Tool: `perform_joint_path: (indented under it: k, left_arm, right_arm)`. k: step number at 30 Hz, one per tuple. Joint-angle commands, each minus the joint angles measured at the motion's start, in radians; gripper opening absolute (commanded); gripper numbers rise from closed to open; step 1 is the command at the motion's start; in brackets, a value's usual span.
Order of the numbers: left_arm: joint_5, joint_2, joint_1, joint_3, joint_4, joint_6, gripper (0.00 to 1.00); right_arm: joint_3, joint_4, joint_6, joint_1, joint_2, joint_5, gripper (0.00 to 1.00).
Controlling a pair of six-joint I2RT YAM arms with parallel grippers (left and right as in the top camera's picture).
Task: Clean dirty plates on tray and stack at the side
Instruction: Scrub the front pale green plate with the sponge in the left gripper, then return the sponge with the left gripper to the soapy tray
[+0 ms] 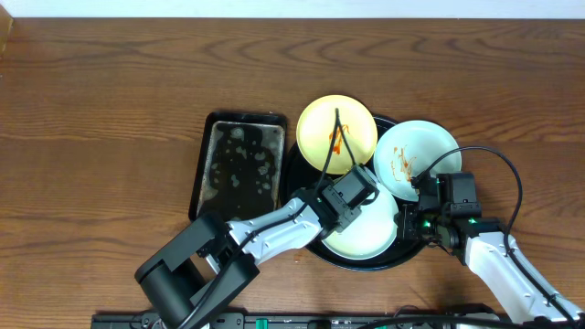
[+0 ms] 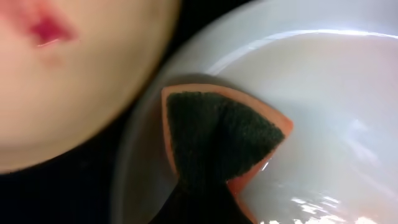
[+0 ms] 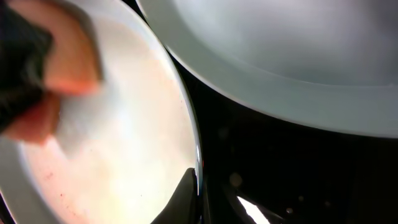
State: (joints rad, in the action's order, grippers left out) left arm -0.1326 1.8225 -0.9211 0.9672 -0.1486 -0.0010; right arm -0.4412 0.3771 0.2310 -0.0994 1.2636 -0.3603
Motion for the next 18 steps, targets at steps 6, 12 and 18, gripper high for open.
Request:
perform_joint_path:
  k: [6, 12, 18]
  left_arm:
    - [-0.053, -0.007, 0.016, -0.013, -0.065, -0.293, 0.08]
    - [-0.089, -0.096, 0.021, -0.012, -0.169, -0.368, 0.07]
    - [-0.288, -0.157, 0.034, -0.011, -0.175, -0.367, 0.07]
  right_arm:
    - [0.005, 0.007, 0.002, 0.006, 0.005, 0.023, 0.01]
    - [0.005, 0.007, 0.002, 0.006, 0.005, 0.023, 0.01]
    - [0.005, 0.007, 0.001, 0.006, 0.005, 0.023, 0.01]
